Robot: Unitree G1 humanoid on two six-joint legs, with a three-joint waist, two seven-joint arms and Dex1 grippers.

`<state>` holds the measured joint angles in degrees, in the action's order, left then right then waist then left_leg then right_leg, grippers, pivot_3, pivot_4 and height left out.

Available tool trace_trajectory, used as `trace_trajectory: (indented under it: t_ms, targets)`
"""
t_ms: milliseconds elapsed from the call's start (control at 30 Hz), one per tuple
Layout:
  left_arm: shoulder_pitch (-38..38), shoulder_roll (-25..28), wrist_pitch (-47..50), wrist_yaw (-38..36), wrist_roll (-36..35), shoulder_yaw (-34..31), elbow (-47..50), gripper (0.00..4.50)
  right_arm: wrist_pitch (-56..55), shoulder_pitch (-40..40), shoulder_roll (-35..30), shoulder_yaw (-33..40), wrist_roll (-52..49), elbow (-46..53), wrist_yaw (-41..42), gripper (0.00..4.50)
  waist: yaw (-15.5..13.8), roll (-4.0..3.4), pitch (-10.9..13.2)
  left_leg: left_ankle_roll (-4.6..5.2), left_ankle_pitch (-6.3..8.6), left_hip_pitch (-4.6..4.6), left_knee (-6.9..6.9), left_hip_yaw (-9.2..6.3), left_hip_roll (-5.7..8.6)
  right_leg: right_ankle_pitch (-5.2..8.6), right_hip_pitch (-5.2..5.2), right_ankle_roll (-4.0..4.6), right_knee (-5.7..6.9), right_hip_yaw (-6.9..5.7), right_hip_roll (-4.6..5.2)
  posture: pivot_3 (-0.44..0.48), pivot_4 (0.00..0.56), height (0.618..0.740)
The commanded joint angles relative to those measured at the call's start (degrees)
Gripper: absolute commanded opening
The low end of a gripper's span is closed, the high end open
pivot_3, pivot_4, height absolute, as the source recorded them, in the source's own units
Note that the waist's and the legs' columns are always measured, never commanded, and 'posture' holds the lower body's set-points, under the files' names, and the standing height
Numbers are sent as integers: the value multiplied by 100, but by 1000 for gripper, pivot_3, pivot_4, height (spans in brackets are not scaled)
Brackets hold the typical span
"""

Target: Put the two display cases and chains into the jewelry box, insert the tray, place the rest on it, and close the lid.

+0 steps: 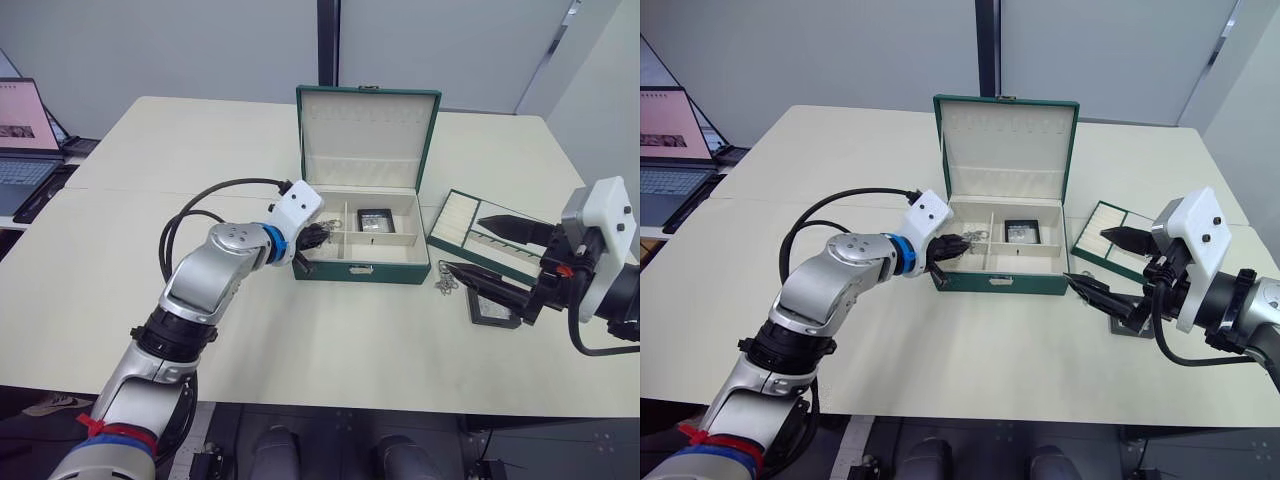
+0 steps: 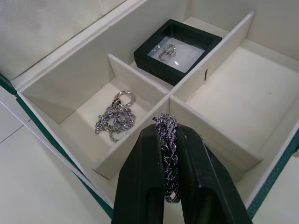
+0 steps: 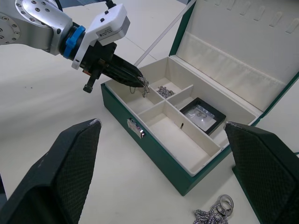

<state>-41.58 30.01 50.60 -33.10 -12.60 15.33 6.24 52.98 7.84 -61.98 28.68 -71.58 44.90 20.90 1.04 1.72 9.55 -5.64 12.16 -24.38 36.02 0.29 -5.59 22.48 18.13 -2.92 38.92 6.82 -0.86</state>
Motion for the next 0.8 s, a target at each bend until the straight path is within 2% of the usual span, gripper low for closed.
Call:
trace_trajectory:
  t_ms: [33, 100, 133, 167, 233, 533, 567, 700, 800]
  targets:
    - [-23, 15, 66, -166, -81, -161, 140, 98, -123, 99, -106, 155, -40, 79, -5, 4500, -2, 0, 0, 0, 0, 0, 0, 0, 0, 0, 0, 0, 0, 0, 0, 0, 150, 740]
    - [-21, -8, 147, -197, -144, -236, 167, 98, -132, 117, -105, 131, -20, 66, 7, 4500, -3, 0, 0, 0, 0, 0, 0, 0, 0, 0, 0, 0, 0, -1, 0, 0, 150, 740]
    - [-26, -13, 170, -203, -157, -258, 180, 792, -137, 128, -104, 115, -8, 60, 14, 4500, -3, 0, 0, 0, 0, 0, 0, 0, 0, 0, 0, 0, 0, 0, 0, 0, 150, 740]
    - [-30, -19, 182, -191, -160, -279, 191, 948, -141, 141, -102, 97, 2, 53, 18, 4500, -3, 0, 0, 0, 0, 0, 1, 0, 0, 0, 0, 0, 1, 0, 0, 0, 150, 740]
    - [-29, -8, 173, -165, -132, -284, 222, 1539, -150, 156, -90, 75, 19, 49, 26, 4500, -3, 0, 0, 0, 0, 0, 1, -1, 0, 0, 0, 0, 1, -1, 0, 0, 150, 740]
    - [-67, -44, 77, -165, -126, -346, 234, 4347, -177, 212, -62, 6, 62, 46, 44, 4500, -8, 0, 0, 0, 0, 0, 2, -1, 0, 0, -1, 0, 1, -1, 0, 0, 150, 740]
    - [-71, -72, 27, -158, -133, -369, 221, 4476, -179, 226, -58, -9, 67, 42, 47, 4500, -8, 0, 0, 0, 0, 0, 2, -1, 0, 0, -1, 0, 1, -1, 0, 0, 150, 740]
    - [-100, -169, -111, -371, -403, -563, 248, 4476, -193, 316, -50, -106, 107, 8, 71, 4500, -15, 0, 0, 0, 0, 0, 2, -1, 0, 0, -1, 0, 1, -2, 0, 0, 150, 740]
    - [-16, -155, -352, -832, -822, -809, 468, 4476, -228, 374, -59, -187, 173, -44, 111, 4500, -11, -1, -1, 0, 0, 0, 2, -1, -1, 0, 0, 0, 3, -2, -1, 0, 150, 740]
